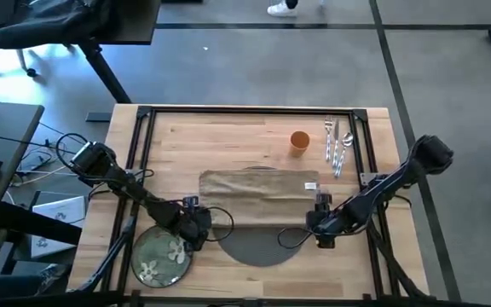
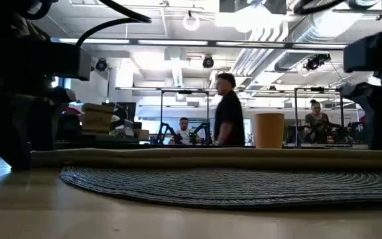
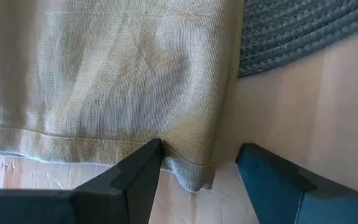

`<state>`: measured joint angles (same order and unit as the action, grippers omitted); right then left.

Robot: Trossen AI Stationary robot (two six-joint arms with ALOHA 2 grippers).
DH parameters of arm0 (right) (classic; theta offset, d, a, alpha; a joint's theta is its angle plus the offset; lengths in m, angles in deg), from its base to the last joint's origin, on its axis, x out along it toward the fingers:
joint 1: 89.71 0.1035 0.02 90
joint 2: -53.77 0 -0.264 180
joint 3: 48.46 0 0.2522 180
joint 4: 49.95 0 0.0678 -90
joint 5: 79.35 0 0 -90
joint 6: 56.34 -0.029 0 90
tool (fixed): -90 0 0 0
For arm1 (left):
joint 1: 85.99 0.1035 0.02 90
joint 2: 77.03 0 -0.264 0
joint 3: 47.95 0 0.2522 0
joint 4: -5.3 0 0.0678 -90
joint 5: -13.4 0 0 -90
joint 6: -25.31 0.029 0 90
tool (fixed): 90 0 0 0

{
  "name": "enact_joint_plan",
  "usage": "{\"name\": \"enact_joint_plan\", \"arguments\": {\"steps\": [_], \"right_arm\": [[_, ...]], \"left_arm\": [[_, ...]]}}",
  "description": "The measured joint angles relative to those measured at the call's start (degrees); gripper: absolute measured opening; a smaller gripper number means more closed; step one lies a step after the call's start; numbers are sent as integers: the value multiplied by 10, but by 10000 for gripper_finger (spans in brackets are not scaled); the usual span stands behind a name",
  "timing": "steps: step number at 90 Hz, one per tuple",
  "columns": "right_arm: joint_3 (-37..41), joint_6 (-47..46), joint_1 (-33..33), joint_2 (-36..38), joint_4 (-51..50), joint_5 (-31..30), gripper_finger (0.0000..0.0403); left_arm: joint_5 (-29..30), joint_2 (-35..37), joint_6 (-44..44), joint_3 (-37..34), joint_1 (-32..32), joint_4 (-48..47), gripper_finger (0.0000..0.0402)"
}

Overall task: Set table place
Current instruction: Fold the brown napkin

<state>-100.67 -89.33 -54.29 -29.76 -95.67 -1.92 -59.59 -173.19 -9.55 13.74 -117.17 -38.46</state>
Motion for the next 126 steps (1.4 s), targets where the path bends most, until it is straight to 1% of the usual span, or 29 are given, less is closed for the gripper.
{"name": "enact_joint_plan", "arguments": {"steps": [9,22,28,33,39,46,55,60,63,66,75,81,91,108,117,126], "right_arm": [[0,0,0,-7,-4,24,213],[0,2,0,-13,-24,26,212],[-1,4,0,-13,-38,21,208],[-1,0,0,-13,-49,21,197],[-1,-5,1,-13,-59,20,174],[-1,-7,1,-13,-63,20,135],[-1,-15,1,-13,-65,21,72],[-1,-15,1,-13,-67,22,34],[-1,-15,1,-13,-67,23,17],[-1,-16,1,-13,-69,26,9],[-12,-37,6,-13,-83,33,6],[-30,-42,13,-12,-89,37,2],[-61,-55,32,-12,-103,43,0],[-102,-112,81,-12,-104,44,0],[-116,-136,110,-12,-101,46,0],[-126,-152,127,-12,-111,33,0]], "left_arm": [[-1,0,0,0,0,0,195],[0,0,10,0,0,1,193],[1,0,21,0,0,2,182],[1,-1,25,0,0,2,165],[6,-1,25,0,1,1,137],[13,-1,25,-1,1,0,92],[16,-1,25,-1,2,-2,27],[15,-1,25,-1,2,-2,10],[12,-1,23,0,2,-4,8],[5,-1,22,4,2,-9,10],[-31,-3,14,26,-3,-41,5],[-65,-1,10,40,-11,-57,2],[-111,10,-7,62,-22,-63,2],[-161,15,-53,89,-57,-68,1],[-176,16,-63,104,-76,-67,0],[-161,25,-65,121,-85,-86,0]]}}
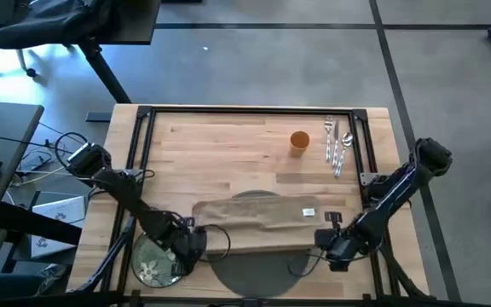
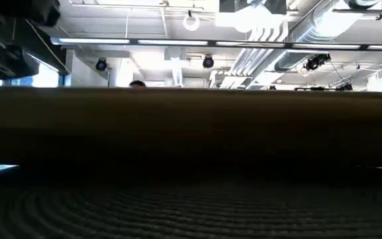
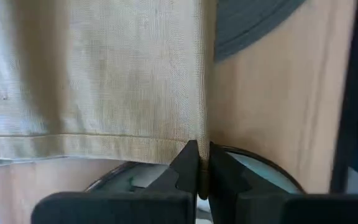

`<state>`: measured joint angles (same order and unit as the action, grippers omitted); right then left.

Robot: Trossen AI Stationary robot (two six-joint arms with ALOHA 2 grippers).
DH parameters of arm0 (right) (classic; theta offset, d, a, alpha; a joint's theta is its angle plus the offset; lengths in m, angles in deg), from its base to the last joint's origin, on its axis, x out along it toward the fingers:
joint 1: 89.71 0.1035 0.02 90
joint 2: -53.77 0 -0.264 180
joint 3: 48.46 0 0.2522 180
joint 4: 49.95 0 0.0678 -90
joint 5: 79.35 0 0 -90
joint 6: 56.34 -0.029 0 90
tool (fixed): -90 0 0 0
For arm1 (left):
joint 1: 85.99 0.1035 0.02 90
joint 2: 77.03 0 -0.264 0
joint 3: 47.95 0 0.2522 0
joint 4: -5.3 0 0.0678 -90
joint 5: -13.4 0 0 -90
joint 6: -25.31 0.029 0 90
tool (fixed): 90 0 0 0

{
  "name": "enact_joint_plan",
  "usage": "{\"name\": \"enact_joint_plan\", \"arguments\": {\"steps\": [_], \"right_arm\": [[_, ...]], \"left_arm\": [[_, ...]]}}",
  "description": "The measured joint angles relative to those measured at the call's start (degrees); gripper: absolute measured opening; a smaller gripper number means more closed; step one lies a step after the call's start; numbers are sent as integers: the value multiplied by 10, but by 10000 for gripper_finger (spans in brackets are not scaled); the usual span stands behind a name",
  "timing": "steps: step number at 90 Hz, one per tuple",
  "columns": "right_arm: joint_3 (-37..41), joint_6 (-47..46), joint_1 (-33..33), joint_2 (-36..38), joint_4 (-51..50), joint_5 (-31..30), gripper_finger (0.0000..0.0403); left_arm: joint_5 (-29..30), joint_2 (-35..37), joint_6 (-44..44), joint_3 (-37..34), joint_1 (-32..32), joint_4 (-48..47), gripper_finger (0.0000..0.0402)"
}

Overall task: Set table place
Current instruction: Fold the brown napkin

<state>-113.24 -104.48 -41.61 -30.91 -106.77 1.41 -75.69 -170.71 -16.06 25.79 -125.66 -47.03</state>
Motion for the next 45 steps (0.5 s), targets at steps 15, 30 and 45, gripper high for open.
{"name": "enact_joint_plan", "arguments": {"steps": [15,30,45], "right_arm": [[-4,-9,-16,0,-31,-20,0],[-4,-9,-56,16,-68,-29,0],[1,0,-107,41,-107,-41,0]], "left_arm": [[58,35,-2,11,9,-55,0],[93,73,-4,13,36,-123,0],[119,82,24,8,69,-175,0]]}}
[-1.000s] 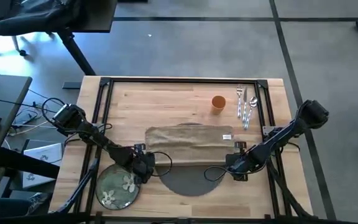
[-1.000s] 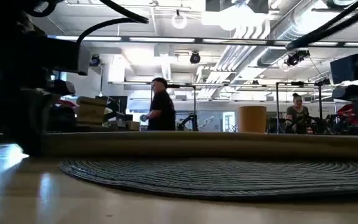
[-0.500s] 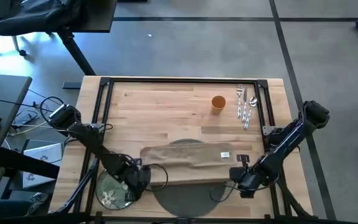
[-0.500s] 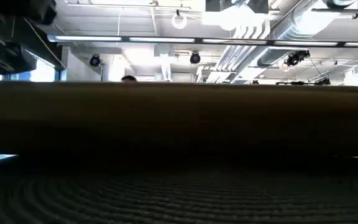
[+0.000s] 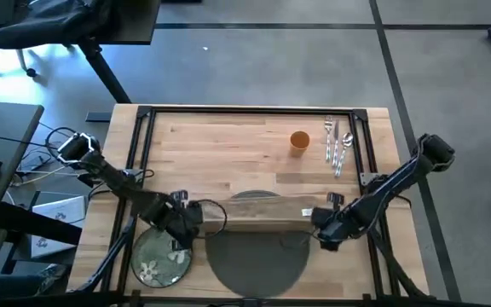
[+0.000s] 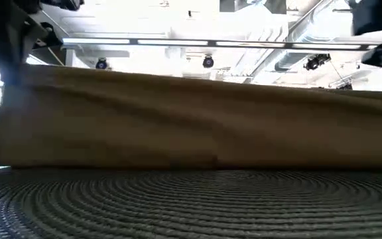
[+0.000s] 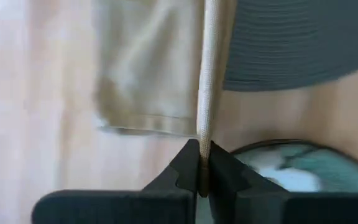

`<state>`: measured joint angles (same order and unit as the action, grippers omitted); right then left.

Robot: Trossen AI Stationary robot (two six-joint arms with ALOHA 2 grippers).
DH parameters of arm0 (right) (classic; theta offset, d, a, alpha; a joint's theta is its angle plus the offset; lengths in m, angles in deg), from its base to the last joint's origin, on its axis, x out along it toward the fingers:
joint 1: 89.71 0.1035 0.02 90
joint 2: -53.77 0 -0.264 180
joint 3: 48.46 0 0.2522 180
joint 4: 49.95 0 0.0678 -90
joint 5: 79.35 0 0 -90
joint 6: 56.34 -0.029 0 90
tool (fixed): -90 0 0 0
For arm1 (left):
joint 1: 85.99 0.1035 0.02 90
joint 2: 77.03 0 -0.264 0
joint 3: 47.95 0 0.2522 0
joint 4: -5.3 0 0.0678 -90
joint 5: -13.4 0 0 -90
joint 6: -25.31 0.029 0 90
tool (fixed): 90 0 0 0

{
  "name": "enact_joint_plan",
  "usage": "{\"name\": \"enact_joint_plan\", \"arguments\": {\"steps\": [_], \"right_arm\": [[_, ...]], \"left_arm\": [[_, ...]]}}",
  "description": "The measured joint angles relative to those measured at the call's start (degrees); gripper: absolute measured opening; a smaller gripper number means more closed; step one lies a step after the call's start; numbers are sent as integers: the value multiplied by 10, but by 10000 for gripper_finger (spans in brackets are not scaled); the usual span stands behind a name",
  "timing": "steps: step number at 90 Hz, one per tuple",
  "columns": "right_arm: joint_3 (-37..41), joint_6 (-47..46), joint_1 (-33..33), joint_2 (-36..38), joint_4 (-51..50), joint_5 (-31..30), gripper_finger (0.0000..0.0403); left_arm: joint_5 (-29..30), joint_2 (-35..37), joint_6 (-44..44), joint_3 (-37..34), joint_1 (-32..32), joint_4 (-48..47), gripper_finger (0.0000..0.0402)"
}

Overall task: Set table place
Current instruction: Fold the brown napkin

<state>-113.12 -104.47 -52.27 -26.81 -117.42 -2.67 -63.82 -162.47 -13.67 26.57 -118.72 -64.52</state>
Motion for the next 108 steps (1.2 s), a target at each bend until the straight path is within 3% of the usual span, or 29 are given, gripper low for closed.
{"name": "enact_joint_plan", "arguments": {"steps": [51,108], "right_arm": [[90,72,-129,4,66,-2,0],[91,110,-176,4,72,-25,2]], "left_arm": [[24,-1,21,-87,55,68,0],[45,0,16,-86,55,70,14]]}}
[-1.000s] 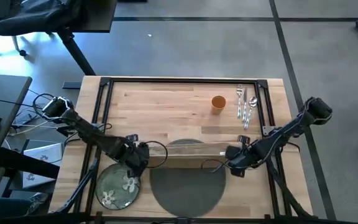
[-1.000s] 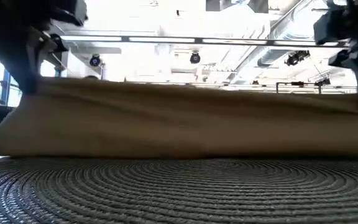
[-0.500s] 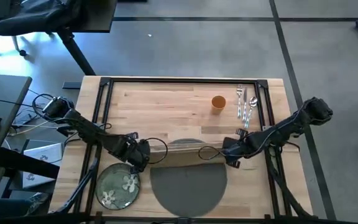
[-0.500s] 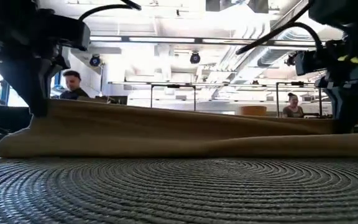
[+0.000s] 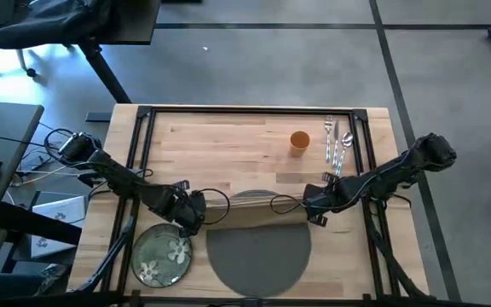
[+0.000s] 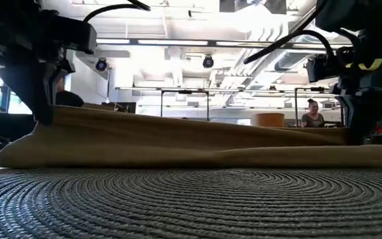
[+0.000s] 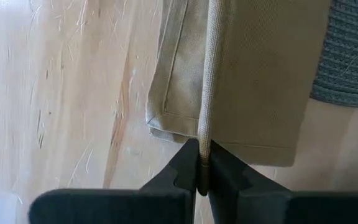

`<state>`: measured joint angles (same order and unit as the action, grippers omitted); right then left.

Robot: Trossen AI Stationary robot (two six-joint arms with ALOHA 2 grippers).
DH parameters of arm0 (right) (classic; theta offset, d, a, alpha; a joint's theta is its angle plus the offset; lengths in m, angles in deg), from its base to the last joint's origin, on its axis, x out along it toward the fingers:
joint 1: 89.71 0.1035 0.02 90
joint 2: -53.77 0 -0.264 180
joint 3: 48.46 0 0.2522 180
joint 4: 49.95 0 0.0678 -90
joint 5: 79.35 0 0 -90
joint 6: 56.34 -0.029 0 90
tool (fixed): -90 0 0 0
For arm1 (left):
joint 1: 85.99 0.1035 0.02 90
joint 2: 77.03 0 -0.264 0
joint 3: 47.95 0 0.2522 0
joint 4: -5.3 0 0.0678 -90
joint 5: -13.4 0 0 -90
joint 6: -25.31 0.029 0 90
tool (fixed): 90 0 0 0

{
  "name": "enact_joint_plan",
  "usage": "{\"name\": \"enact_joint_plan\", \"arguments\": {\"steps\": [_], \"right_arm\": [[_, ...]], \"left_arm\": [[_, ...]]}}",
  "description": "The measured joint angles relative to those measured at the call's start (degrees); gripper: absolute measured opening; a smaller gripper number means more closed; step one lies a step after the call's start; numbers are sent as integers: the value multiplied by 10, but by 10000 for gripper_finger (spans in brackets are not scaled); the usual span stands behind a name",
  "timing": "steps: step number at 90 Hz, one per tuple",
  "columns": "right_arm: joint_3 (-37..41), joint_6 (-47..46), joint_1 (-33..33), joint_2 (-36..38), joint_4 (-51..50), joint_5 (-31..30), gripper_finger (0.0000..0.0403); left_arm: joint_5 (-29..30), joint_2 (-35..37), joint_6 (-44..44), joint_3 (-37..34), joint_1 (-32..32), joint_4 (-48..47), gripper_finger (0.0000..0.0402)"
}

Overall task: Set table place
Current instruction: Fold the brown napkin

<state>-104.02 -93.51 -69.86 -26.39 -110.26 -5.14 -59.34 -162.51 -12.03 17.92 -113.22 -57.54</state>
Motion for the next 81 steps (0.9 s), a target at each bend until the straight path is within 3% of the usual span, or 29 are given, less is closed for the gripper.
{"name": "enact_joint_plan", "arguments": {"steps": [12,34,54,67,81], "right_arm": [[0,-8,-1,0,-1,2,33],[-3,-15,-23,0,-24,-4,144],[-37,20,-50,5,-71,1,207],[-41,47,-51,26,-11,37,217],[22,89,-44,24,203,55,216]], "left_arm": [[4,0,-1,0,0,0,44],[5,0,19,16,12,-32,125],[76,26,16,56,14,-105,149],[56,49,48,45,14,-18,148],[-28,46,110,-28,38,167,145]]}}
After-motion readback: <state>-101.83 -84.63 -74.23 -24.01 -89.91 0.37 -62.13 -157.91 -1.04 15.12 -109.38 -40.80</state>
